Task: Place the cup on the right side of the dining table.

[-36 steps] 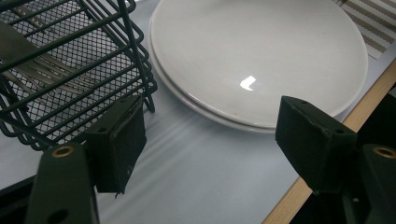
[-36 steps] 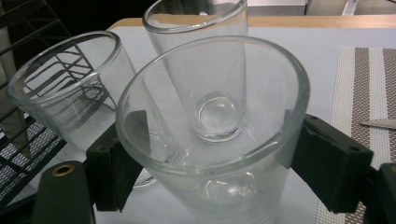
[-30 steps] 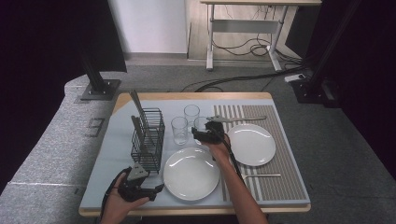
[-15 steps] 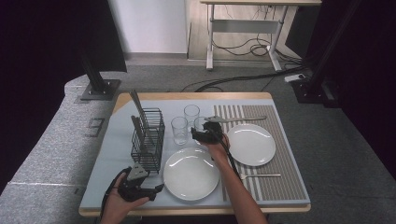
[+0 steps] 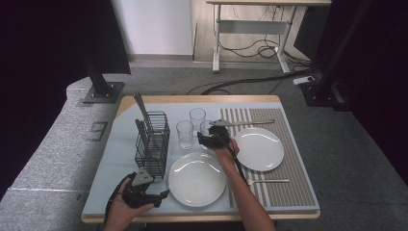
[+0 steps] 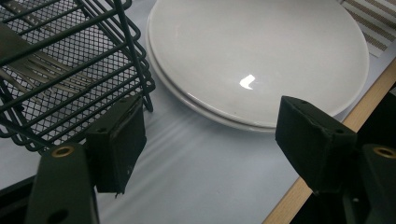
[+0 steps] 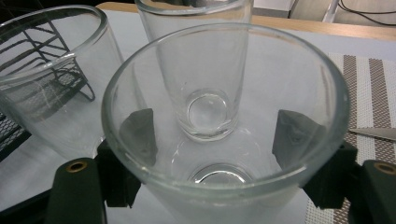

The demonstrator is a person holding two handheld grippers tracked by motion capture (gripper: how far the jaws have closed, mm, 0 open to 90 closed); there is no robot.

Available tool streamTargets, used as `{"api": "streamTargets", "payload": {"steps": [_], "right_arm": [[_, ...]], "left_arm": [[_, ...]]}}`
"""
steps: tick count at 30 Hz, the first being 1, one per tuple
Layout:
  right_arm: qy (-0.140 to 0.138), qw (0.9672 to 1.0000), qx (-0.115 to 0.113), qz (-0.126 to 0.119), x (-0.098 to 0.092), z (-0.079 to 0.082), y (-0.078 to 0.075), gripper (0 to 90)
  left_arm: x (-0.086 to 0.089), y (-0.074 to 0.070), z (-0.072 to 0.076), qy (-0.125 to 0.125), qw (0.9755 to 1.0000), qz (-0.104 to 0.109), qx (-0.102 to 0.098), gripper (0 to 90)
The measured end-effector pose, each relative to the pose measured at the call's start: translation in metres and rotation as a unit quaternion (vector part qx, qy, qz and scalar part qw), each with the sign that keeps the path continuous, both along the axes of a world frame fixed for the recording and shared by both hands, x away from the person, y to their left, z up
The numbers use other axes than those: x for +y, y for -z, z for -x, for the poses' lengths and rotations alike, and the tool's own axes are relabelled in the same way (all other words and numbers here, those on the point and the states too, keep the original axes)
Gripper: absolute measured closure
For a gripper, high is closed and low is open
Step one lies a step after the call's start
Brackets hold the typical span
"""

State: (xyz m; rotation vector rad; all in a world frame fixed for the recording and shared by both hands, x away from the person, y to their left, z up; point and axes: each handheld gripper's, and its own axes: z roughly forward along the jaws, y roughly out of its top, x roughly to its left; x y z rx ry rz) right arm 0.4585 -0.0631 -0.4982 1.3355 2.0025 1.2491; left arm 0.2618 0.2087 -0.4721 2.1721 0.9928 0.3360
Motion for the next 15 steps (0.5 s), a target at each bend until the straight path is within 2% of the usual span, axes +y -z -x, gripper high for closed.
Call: {"api": "streamTargets", "payload": {"steps": [15], "right_arm": [[-0.011, 0.9998, -0.004, 0.014, -0.0029, -0.0002, -0.0035, 29.1]], "left_arm": [[-0.0009, 0.0009, -0.0002, 0.001, 1.0, -0.002, 0.001, 24.8]]}}
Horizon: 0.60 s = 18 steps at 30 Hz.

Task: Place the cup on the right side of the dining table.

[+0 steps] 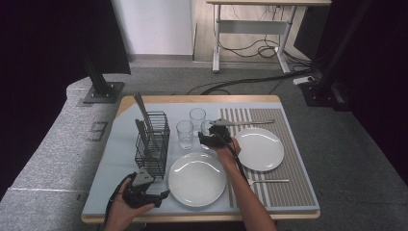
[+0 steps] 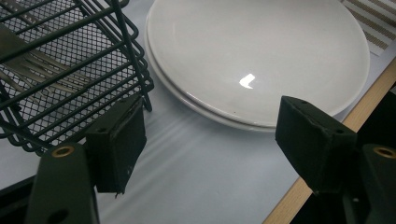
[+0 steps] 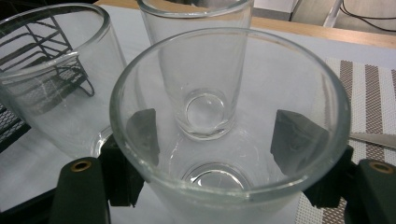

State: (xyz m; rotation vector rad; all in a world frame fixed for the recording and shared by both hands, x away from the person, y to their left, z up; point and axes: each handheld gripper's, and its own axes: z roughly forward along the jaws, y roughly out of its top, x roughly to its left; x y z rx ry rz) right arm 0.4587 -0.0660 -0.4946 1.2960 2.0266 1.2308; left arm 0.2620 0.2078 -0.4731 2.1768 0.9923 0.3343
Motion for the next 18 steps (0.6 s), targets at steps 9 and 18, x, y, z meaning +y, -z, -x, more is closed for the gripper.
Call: {"api": "streamTargets", "payload": {"steps": [9, 18], "right_arm": [[-0.008, 1.0, -0.002, -0.001, -0.0018, 0.0008, -0.002, 29.4], [-0.007, 0.9999, -0.007, -0.014, -0.006, 0.0021, -0.0073, 29.5]], "left_arm": [[0.0008, -0.0006, 0.0001, -0.002, 1.0, 0.001, -0.002, 24.8], [0.0013, -0.001, 0.0001, -0.001, 1.0, 0.001, -0.001, 24.8]]}}
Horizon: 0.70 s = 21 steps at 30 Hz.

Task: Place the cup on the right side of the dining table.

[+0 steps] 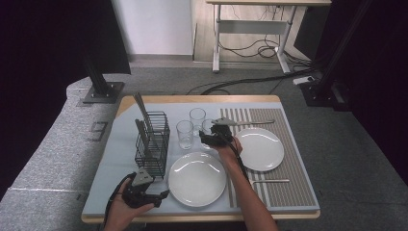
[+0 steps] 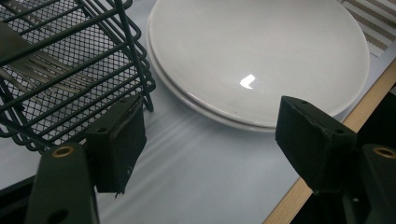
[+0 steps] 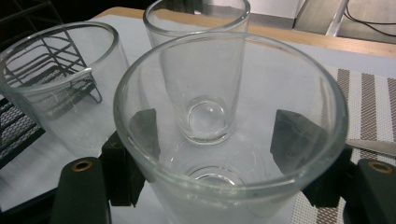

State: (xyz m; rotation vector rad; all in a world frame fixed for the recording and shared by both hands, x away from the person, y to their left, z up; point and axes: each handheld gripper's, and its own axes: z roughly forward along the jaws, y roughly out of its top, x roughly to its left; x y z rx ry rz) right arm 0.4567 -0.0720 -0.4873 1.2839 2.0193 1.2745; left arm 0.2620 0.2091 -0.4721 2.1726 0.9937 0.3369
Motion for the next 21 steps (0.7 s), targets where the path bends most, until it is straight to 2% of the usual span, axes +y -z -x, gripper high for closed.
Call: {"api": "streamTargets", "payload": {"steps": [21], "right_arm": [[0.009, 0.9999, -0.008, -0.011, -0.013, -0.001, -0.012, 29.5]], "left_arm": [[0.001, 0.0, 0.0, -0.001, 1.0, 0.0, 0.0, 24.8]]}}
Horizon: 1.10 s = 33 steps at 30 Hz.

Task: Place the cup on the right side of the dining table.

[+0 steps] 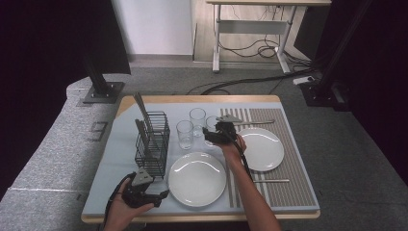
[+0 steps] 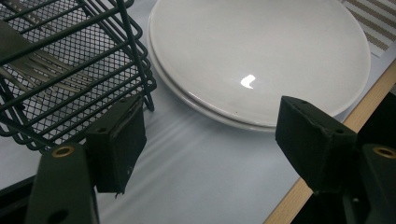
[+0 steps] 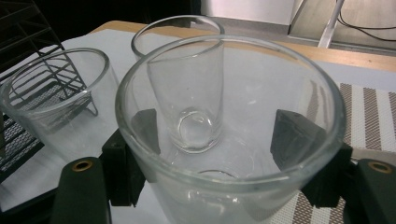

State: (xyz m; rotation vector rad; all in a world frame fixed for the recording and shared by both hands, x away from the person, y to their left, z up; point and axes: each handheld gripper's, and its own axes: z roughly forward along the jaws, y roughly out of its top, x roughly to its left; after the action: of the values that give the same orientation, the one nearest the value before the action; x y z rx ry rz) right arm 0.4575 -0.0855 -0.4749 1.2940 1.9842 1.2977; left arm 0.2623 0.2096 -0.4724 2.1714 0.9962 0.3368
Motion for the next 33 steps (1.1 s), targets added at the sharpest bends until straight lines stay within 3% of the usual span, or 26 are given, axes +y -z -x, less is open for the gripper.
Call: {"api": "streamTargets", "payload": {"steps": [33], "right_arm": [[0.029, 0.9995, 0.0, -0.013, -0.025, -0.007, -0.008, 29.5]], "left_arm": [[-0.001, 0.001, 0.0, 0.001, 1.0, 0.0, 0.002, 24.7]]}}
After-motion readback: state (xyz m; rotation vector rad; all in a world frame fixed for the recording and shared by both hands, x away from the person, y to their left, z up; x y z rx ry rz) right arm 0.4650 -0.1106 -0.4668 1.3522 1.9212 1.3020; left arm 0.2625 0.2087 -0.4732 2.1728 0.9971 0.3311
